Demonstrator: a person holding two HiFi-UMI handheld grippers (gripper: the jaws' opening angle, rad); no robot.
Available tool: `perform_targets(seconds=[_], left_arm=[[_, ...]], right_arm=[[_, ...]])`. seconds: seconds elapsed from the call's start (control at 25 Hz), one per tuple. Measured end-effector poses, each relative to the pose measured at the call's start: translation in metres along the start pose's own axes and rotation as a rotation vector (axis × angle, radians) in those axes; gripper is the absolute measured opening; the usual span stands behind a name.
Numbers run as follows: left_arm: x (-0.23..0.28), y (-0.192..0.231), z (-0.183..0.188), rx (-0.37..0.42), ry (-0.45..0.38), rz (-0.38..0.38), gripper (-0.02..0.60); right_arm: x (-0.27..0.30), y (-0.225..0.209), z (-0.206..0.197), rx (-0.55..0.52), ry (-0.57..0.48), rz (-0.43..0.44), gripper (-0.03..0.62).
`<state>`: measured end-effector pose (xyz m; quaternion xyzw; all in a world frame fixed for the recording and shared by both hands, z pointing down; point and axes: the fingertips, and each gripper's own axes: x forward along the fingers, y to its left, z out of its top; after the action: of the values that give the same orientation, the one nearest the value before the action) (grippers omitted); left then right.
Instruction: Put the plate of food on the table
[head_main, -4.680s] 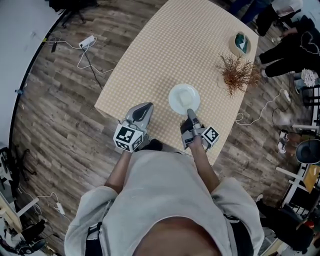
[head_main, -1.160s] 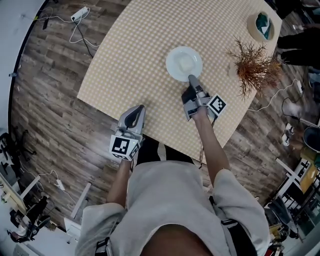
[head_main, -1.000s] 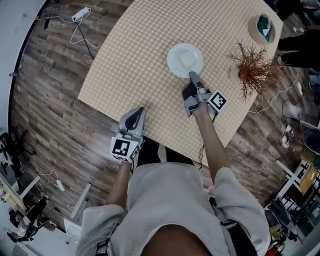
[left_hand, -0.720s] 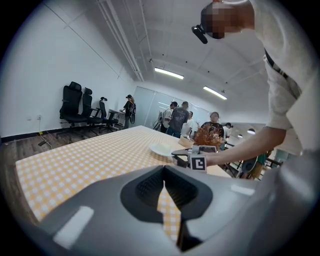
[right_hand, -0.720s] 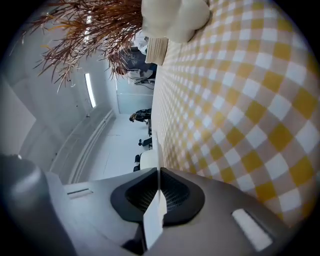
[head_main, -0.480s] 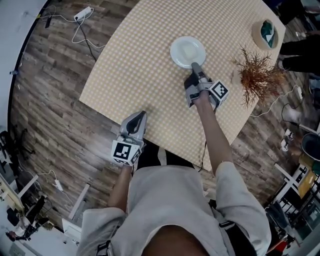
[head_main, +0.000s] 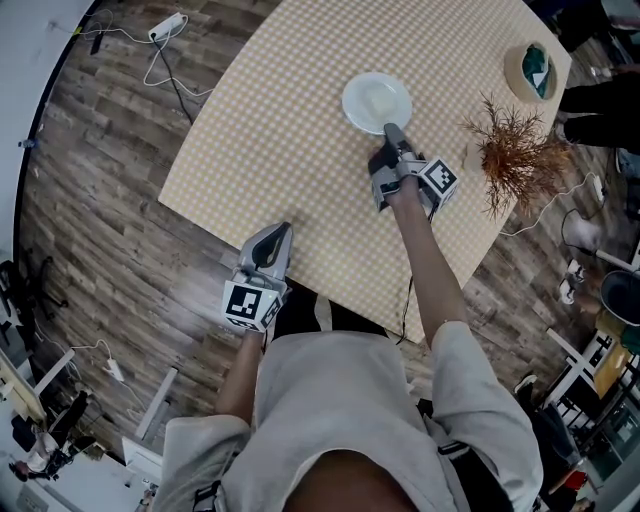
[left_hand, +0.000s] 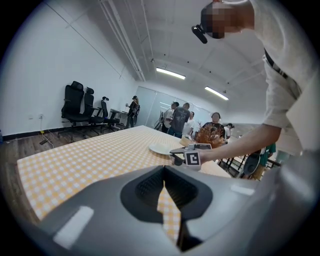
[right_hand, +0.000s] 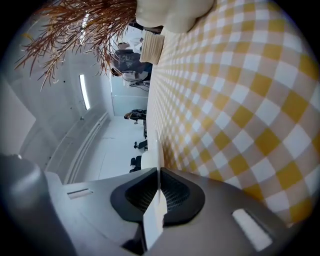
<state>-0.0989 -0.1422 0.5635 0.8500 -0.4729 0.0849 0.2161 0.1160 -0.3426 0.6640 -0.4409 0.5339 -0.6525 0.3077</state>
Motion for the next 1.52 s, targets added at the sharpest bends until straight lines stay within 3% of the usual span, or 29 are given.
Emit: perform_targets(seconds=[0.28, 0.76, 1.04, 1.52], left_arm=[[0.001, 0.004, 0.002, 0.0, -0.005, 0.0, 0.01], [-0.002, 0.011, 0.001, -0.003, -0.009, -0.003, 0.01], [-0.007, 0.012, 0.0, -0.012, -0.014, -0.003, 0.01], [-0.008, 0.011, 0.002, -0.013, -0.019, -0.015, 0.009]], right_arm=[[0.003, -0.005, -0.001, 0.01, -0.005, -0.08, 0.017], [0.008, -0.006, -0.004, 0.074, -0.027, -0.059, 0.022], [0.003, 0.001, -0.005, 0.089, -0.051, -0.034, 0.126], [0.008, 0.02, -0.008, 0.021, -0.053, 0.005, 0.334]])
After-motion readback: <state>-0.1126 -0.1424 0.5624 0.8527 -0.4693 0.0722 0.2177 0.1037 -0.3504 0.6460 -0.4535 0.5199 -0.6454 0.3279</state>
